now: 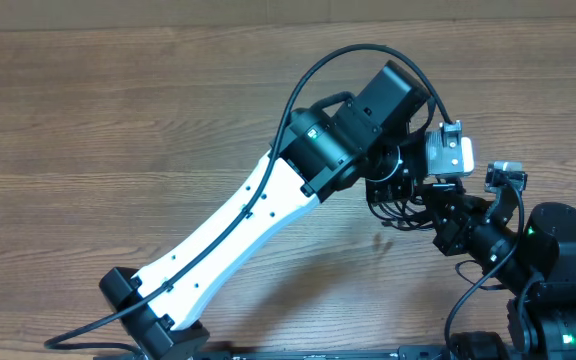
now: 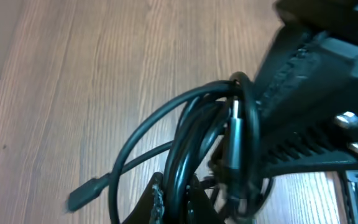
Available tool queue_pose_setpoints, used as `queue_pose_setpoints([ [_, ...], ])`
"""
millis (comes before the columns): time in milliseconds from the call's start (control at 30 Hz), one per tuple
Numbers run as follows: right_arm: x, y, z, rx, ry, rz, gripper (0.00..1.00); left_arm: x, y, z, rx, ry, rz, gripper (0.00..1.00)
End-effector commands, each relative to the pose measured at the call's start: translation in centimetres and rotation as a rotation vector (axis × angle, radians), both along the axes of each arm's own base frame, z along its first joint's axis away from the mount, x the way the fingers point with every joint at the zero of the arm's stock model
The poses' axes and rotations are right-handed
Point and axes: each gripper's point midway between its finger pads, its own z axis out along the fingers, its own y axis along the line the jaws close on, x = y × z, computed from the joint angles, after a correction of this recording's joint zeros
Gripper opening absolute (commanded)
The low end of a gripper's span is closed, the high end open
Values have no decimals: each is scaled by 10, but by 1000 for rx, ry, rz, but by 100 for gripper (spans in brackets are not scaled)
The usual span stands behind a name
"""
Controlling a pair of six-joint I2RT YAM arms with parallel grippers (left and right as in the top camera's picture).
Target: Untangle cables
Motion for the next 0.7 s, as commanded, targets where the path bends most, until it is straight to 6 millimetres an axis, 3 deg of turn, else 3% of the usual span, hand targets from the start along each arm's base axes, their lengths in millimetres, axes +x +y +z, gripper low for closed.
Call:
queue_pose_setpoints([
  [0,2,0,-1,3,5,-3,4,10,1,16,-41,14,157,4],
  [167,-3,6,-3,23,21,33,6,53,21,23,-90,53,447,4],
  [333,-5,6,-6,23,38,33,15,77,42,23,-117,101,567,4],
  [667,-5,5,-8,20,45,29,19,87,53,22,-128,125,592,4],
])
